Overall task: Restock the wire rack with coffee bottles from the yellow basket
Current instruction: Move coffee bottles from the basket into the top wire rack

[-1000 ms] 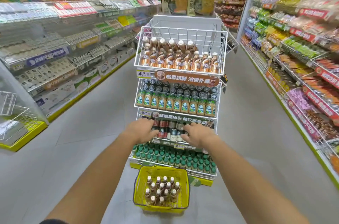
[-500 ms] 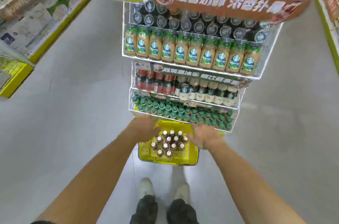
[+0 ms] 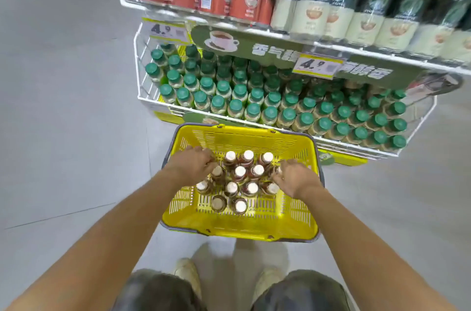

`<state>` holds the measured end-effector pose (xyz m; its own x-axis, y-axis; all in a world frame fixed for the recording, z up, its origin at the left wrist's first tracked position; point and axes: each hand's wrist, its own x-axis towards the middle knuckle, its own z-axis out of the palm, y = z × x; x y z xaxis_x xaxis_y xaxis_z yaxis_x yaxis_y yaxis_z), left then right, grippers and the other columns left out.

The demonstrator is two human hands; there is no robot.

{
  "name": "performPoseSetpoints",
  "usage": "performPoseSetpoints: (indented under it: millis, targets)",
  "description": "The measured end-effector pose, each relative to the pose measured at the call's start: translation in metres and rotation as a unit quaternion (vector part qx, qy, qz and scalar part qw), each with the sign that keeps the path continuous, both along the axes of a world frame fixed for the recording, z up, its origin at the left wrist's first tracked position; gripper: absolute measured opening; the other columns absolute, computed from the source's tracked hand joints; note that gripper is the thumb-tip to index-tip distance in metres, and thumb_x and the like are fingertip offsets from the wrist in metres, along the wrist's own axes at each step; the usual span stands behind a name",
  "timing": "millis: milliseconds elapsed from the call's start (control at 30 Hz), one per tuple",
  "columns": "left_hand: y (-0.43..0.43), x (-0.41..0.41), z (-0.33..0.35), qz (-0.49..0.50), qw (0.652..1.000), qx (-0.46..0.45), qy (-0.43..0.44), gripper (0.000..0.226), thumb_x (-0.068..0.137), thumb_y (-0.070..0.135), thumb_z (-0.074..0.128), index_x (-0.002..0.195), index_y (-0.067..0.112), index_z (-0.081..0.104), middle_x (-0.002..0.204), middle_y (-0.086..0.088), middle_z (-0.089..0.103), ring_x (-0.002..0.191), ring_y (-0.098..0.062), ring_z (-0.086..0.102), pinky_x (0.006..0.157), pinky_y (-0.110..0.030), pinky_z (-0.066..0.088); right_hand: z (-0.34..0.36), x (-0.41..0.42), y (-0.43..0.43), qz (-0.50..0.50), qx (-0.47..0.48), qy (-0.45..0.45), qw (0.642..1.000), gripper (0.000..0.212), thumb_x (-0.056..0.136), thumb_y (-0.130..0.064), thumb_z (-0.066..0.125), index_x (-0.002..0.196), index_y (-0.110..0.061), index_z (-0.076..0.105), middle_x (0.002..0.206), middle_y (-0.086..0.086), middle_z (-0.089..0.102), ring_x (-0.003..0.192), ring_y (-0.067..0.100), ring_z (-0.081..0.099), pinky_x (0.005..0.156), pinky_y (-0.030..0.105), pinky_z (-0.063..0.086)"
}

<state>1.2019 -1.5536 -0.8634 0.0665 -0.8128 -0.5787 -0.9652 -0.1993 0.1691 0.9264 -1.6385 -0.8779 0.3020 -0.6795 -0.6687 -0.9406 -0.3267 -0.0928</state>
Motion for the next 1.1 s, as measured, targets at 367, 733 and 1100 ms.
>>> performPoseSetpoints:
  millis: [367, 733, 1100]
  targets:
    - [-0.022, 0.031, -0.135, 0.075, 0.995, -0.045, 0.043, 0.05, 0.101, 0.038, 0.058, 0.141, 0.008, 0.052, 0.137, -0.02, 0.063, 0.127, -0.04, 0.059, 0.099, -0.046, 0.05, -0.117, 0.012, -0.04, 0.0, -0.057, -0.068, 0.996, 0.059, 0.106, -0.052, 0.047, 0.145, -0.007, 0.049, 0.143, 0.019, 0.06, 0.13, 0.038, 0.058, 0.098, 0.045, 0.052]
    - [-0.032, 0.04, -0.028, 0.144, 0.962, -0.16, 0.167, 0.02, 0.091, 0.015, 0.076, 0.105, 0.003, 0.066, 0.102, -0.017, 0.072, 0.096, -0.037, 0.066, 0.072, -0.037, 0.045, -0.009, 0.008, -0.048, -0.065, -0.098, -0.171, 0.978, 0.046, 0.104, -0.046, 0.06, 0.124, -0.005, 0.055, 0.108, 0.022, 0.071, 0.103, 0.043, 0.067, 0.069, 0.041, 0.044]
    - [-0.077, 0.047, 0.529, 0.029, 0.968, -0.197, 0.154, 0.022, 0.088, 0.031, 0.077, 0.079, 0.025, 0.058, 0.078, 0.003, 0.062, 0.079, -0.023, 0.06, 0.066, -0.035, 0.044, 0.529, 0.017, -0.057, -0.039, -0.116, -0.261, 0.957, 0.033, 0.102, -0.046, 0.063, 0.108, -0.015, 0.057, 0.099, 0.01, 0.071, 0.089, 0.031, 0.066, 0.072, 0.042, 0.048]
